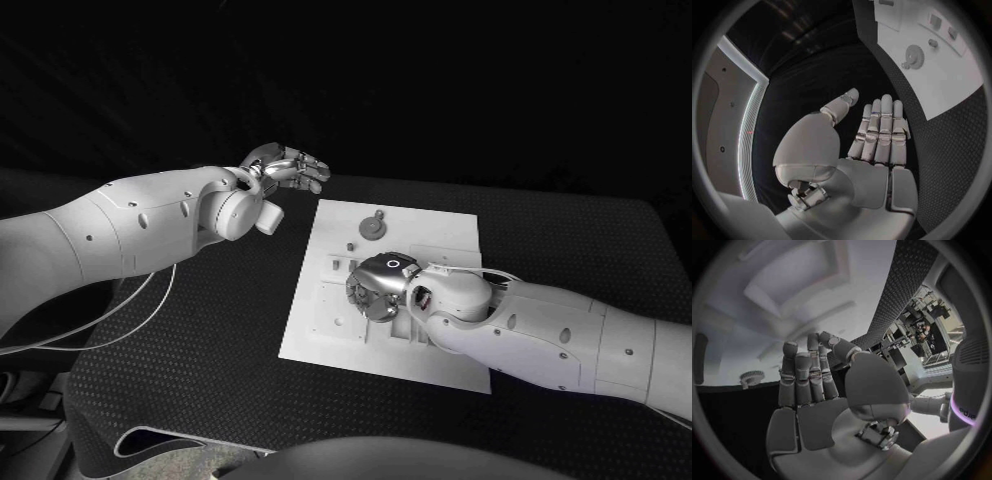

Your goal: Assemble the parts on the task board

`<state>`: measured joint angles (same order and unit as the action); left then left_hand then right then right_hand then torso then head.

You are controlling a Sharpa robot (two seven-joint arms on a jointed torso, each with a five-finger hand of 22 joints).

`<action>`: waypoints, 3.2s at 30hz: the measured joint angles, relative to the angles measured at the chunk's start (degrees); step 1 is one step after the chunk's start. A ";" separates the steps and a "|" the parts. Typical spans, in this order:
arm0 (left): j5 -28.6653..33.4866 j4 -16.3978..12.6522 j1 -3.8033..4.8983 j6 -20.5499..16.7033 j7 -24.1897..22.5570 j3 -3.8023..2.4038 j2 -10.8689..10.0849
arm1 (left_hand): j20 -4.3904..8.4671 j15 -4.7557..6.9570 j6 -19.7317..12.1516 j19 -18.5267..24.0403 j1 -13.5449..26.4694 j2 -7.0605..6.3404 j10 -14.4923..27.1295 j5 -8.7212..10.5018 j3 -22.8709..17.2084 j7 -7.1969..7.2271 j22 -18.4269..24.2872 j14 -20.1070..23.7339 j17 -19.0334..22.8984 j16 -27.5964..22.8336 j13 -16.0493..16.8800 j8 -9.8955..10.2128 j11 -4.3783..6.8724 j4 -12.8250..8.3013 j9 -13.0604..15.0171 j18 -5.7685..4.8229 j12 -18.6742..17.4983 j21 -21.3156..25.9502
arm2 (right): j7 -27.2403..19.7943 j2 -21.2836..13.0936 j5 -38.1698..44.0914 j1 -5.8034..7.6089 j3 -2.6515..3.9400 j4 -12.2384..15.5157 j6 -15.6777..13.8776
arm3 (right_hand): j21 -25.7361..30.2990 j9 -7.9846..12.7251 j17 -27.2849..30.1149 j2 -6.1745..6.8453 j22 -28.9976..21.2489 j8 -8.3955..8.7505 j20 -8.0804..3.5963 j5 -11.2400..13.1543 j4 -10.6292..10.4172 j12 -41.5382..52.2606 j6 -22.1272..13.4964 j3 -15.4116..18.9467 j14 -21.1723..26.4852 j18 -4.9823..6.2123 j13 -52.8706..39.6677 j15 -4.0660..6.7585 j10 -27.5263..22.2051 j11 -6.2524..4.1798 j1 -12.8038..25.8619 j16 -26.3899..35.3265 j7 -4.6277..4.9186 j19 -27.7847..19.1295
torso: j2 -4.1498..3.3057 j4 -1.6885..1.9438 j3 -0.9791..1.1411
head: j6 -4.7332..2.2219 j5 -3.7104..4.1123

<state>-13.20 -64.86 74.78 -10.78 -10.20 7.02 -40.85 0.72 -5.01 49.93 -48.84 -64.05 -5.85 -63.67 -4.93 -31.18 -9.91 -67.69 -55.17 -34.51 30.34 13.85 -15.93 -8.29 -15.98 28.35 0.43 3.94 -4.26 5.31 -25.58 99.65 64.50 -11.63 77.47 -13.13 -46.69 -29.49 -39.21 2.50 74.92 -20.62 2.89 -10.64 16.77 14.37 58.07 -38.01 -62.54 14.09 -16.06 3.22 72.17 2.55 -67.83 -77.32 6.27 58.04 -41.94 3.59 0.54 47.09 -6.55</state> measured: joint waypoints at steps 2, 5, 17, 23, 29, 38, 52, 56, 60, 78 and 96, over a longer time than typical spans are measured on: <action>0.00 0.00 0.00 0.00 0.00 0.00 0.00 | 0.00 0.00 0.00 0.00 0.00 0.00 0.00 0.00 0.00 0.00 0.00 0.00 -0.07 0.00 0.00 0.00 0.00 0.00 0.00 0.00 0.00 0.00 | -0.03 0.16 -0.01 0.00 -0.06 -0.14 -0.03 | 0.00 0.00 0.00 0.00 0.00 0.01 0.00 0.00 0.00 0.00 0.00 0.00 0.00 -0.23 0.02 0.00 0.00 0.00 0.00 0.14 0.00 0.00 | 0.01 0.00 0.01 | 0.02 0.02; 0.00 0.00 0.00 0.00 0.01 0.00 0.00 | 0.00 0.00 0.00 0.00 0.00 0.00 0.00 0.00 0.00 0.00 0.00 0.00 -0.06 0.00 0.00 0.00 0.00 0.00 0.00 0.00 0.00 0.00 | -0.03 0.29 -0.01 -0.02 -0.07 -0.26 0.06 | 0.00 -0.01 -0.04 0.00 0.00 0.03 0.00 0.00 0.00 0.00 -0.03 0.00 0.00 -0.28 0.03 -0.01 0.01 0.00 0.00 0.16 0.04 0.00 | 0.01 0.00 0.01 | 0.04 0.03; 0.00 0.07 0.00 0.02 0.05 0.00 -0.03 | 0.00 0.00 0.00 0.00 0.00 0.00 0.00 0.00 0.00 0.00 0.00 0.00 -0.13 0.00 -0.05 0.00 0.00 0.00 0.00 0.00 0.00 0.00 | -0.46 0.26 -0.64 0.01 -0.08 -0.72 0.30 | 0.38 0.24 -0.35 2.02 0.00 1.63 0.16 -0.01 -0.49 -2.49 -2.12 0.47 0.82 0.72 0.68 -0.83 -2.58 1.54 2.03 0.67 1.67 -0.16 | 0.02 -0.01 0.01 | 0.18 0.13; 0.00 0.18 0.00 0.07 0.12 0.00 0.02 | 0.00 0.00 0.00 0.00 0.00 0.00 0.00 0.00 0.00 0.00 0.00 0.00 -0.19 -0.22 -0.05 0.00 0.00 0.00 0.01 0.00 0.00 0.00 | -0.77 0.08 -1.36 0.02 -0.10 -0.71 0.28 | 0.66 1.77 -0.82 4.17 -0.01 4.30 0.83 -0.01 -0.82 -3.15 -6.73 0.77 2.14 1.05 0.51 -2.75 -4.82 1.56 3.13 0.67 3.41 -0.84 | 0.02 -0.02 0.01 | 0.18 0.20; 0.00 0.27 0.00 0.09 0.19 0.01 -0.02 | 0.00 0.00 0.00 0.00 0.00 0.00 0.00 0.00 0.00 0.00 0.00 0.00 -0.18 -0.22 -0.09 0.00 0.00 0.00 -0.03 0.00 0.00 0.00 | -0.97 -0.02 -1.96 0.03 -0.11 -0.72 0.21 | 0.67 2.27 -1.03 5.37 -0.01 4.61 1.12 -0.02 -1.14 -3.15 -7.83 0.77 2.74 1.07 0.51 -3.63 -5.25 1.15 3.00 0.66 3.92 -1.14 | 0.02 -0.01 0.04 | 0.15 0.25; 0.00 0.38 0.00 0.13 0.24 0.01 0.06 | 0.00 0.00 0.00 0.00 0.00 0.00 0.00 0.00 0.00 0.00 0.00 0.00 -0.27 -0.22 -0.15 0.00 0.00 0.00 -0.04 -0.01 0.00 0.00 | -1.05 -0.35 -2.36 -0.04 -0.16 -0.59 -0.34 | 0.68 2.41 -1.10 5.43 -0.01 4.82 1.11 -0.01 -1.29 -3.20 -8.31 0.93 2.88 1.06 0.51 -3.89 -5.55 1.04 3.03 0.66 4.19 -1.55 | 0.02 0.00 0.04 | 0.09 0.34; 0.01 0.65 0.00 0.15 0.27 0.02 0.00 | 0.00 0.00 0.00 0.00 0.00 0.00 0.00 0.00 0.00 0.00 0.00 0.00 -0.35 -0.22 -0.19 0.00 0.00 0.00 -0.04 0.00 0.00 0.00 | -0.75 -4.72 -3.42 0.53 -0.43 1.98 -5.08 | 0.63 2.52 -1.24 7.95 -0.01 4.82 1.42 -0.01 -2.86 -6.83 -8.80 0.95 3.33 0.07 3.05 -4.35 -8.61 3.72 2.93 0.66 4.05 -1.86 | 0.02 0.01 0.04 | -0.22 0.52; 0.01 0.65 0.00 0.15 0.27 0.02 -0.12 | 0.00 0.00 0.00 0.00 0.00 0.00 0.00 0.00 0.00 0.00 0.00 0.00 -0.41 -0.22 -0.19 0.00 0.00 0.00 -0.04 0.00 0.00 0.00 | -0.75 -6.65 -4.36 1.47 0.15 3.85 -7.41 | 0.35 2.52 -1.24 8.54 -0.01 4.76 1.42 -0.01 -2.95 -6.68 -8.60 0.86 3.14 0.05 2.94 -4.16 -8.61 3.73 2.35 0.66 3.86 -1.86 | 0.02 -0.06 0.08 | -0.67 0.87; 0.01 0.59 0.00 0.15 0.27 0.03 -0.23 | 0.00 0.00 0.00 0.00 0.00 0.00 0.00 0.00 0.00 0.00 0.00 0.00 -0.42 -0.22 -0.19 0.00 0.00 0.00 -0.04 -0.01 0.00 0.00 | -0.80 -9.54 -5.48 2.93 1.76 6.18 -9.16 | 0.35 2.52 -1.24 8.62 -0.01 4.50 1.21 -0.01 -2.95 -6.41 -8.60 0.86 2.95 -0.29 2.80 -3.97 -8.51 4.03 2.26 0.66 3.86 -1.65 | 0.01 -0.09 0.12 | -1.22 1.43; 0.02 0.09 0.00 0.14 0.25 0.05 -0.84 | 0.00 0.00 0.00 0.00 0.00 0.00 0.00 0.00 0.00 0.00 0.00 0.00 -0.60 -0.45 -0.24 -0.21 0.00 0.00 -0.03 -0.01 0.00 0.00 | -0.07 -18.20 -7.74 5.72 4.42 5.43 -5.23 | 0.36 3.10 -0.98 12.30 -0.01 4.85 1.52 -0.01 -6.62 -6.98 -10.67 1.32 3.72 0.52 3.37 -3.67 -11.23 4.27 3.42 0.93 1.40 -2.89 | -0.05 -0.06 0.09 | -3.57 3.80; 0.02 0.14 -0.01 0.17 0.21 0.04 -0.99 | 0.00 0.00 0.00 0.00 0.00 0.00 0.00 0.00 0.00 0.00 0.00 0.00 -0.65 -0.45 -0.29 -0.21 0.00 0.00 -0.09 0.00 0.00 0.00 | 0.42 -16.24 -6.21 4.76 3.34 4.25 2.73 | 1.99 4.41 -0.69 14.23 0.02 5.84 3.88 -0.01 -8.96 -9.15 -16.51 2.75 9.00 1.04 6.22 -5.50 -19.16 5.72 3.23 1.78 0.23 -8.00 | -0.02 0.03 0.07 | -3.33 4.26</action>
<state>-13.18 -64.72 74.77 -10.61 -9.98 7.06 -41.84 0.72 -5.01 49.93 -48.84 -64.05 -5.85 -63.67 -4.93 -31.18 -9.91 -67.70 -55.17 -35.15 29.90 13.56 -16.14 -8.29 -15.99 28.27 0.43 3.94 -4.26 5.73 -41.83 93.44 69.26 -8.30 81.72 -10.40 -44.70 -25.08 -39.90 16.73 74.94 -14.78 6.76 -10.65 7.82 5.22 41.56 -35.27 -53.53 15.12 -9.83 -2.28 53.01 8.27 -64.60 -75.53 6.50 50.04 -41.96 3.62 0.61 43.75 -2.30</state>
